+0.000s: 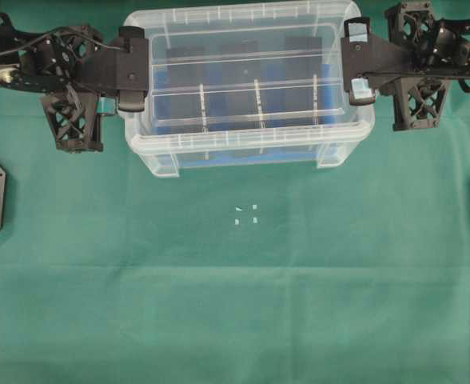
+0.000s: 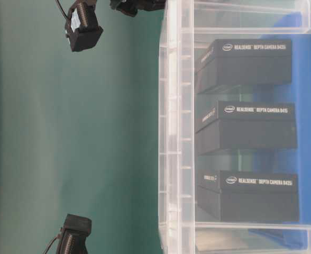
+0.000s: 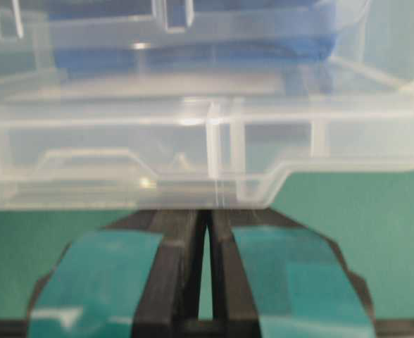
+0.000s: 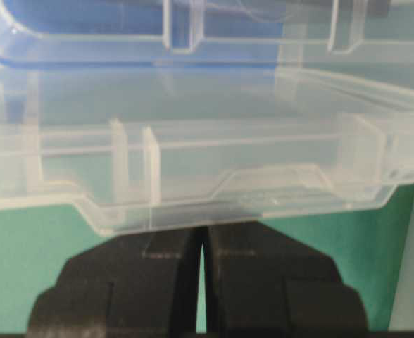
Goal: Clamp the lid of the box with both arms, then lift and open it.
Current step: 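Clamp the clear lid's end tabs with left and right grippers, then lift the clamped lid upward off the box with both grippers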
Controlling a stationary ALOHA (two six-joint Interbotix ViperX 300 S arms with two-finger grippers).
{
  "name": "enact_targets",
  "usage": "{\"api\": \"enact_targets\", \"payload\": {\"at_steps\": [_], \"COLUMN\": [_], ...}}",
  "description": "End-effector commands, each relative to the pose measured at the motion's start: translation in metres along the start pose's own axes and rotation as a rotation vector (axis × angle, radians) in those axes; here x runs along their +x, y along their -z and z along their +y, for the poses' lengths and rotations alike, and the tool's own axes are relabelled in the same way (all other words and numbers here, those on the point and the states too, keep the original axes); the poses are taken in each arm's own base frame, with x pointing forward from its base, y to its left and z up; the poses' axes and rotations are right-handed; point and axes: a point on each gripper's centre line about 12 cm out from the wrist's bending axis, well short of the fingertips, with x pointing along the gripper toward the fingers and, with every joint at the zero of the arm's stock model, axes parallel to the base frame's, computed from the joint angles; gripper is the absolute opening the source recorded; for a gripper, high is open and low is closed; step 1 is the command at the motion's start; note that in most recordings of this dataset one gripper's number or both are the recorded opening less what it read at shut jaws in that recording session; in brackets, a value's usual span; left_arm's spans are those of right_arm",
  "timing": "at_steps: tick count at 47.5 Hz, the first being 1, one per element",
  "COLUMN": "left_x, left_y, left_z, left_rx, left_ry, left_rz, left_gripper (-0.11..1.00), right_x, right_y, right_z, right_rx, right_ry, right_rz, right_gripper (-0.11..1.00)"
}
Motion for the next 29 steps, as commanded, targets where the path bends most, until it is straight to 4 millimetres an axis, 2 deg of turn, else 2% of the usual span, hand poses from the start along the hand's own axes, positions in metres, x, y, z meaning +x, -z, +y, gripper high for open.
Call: {"api": "enact_targets", "payload": {"at_steps": [1, 29], "left_x": [-0.0009, -0.004], "left_y": [-0.0099, -0.0134], "left_z": [0.0034, 0.0047], "left_rx": [-0.004, -0.005], "left_ry": [-0.01, -0.013], "left_rz": [-0.034, -0.044], "left_gripper": [0.01, 0.01], "right_x": [-0.0074, -0.0096], "right_y": [-0.0193, -0.0241], "right_z": [-0.0027, 0.0038], "right_rx": [-0.001, -0.015], "right_ry": [0.014, 0.004], "right_rz": [-0.079, -0.091], "right_gripper": [0.0, 0.0]}}
